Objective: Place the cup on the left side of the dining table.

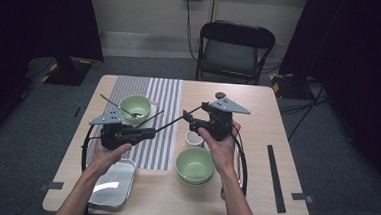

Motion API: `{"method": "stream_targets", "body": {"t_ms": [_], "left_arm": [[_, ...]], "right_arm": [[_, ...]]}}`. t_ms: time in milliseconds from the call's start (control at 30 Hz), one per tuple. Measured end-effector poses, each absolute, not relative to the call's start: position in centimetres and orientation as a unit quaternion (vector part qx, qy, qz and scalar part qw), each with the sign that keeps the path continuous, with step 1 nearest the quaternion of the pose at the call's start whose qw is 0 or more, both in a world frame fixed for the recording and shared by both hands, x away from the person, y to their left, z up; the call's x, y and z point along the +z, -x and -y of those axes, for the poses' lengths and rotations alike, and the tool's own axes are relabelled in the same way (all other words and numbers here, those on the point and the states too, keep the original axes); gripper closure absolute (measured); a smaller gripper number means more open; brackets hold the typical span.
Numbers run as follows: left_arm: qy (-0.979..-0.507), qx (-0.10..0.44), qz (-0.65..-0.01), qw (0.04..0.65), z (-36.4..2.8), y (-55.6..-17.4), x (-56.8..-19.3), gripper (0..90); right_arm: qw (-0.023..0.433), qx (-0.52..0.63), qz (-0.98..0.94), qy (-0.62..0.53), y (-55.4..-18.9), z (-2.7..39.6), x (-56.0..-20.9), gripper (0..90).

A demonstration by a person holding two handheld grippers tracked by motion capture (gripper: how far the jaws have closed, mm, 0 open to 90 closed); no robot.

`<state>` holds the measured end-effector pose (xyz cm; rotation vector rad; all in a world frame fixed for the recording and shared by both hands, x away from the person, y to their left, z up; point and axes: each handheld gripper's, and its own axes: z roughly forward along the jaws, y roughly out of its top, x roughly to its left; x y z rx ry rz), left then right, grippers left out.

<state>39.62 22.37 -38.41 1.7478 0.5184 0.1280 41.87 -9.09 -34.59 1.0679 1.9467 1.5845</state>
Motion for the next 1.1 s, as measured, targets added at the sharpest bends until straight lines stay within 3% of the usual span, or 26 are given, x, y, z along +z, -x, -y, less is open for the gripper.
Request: {"method": "stream_targets", "body": {"t_ms": [1100], "left_arm": [[-0.763, 0.067, -0.233, 0.599, -23.1, -40.0, -38.7, 85.7]], "right_arm": [[0.208, 0.554, -0.705, -0.39, -41.0, 10.8, -34.6, 22.6]]}}
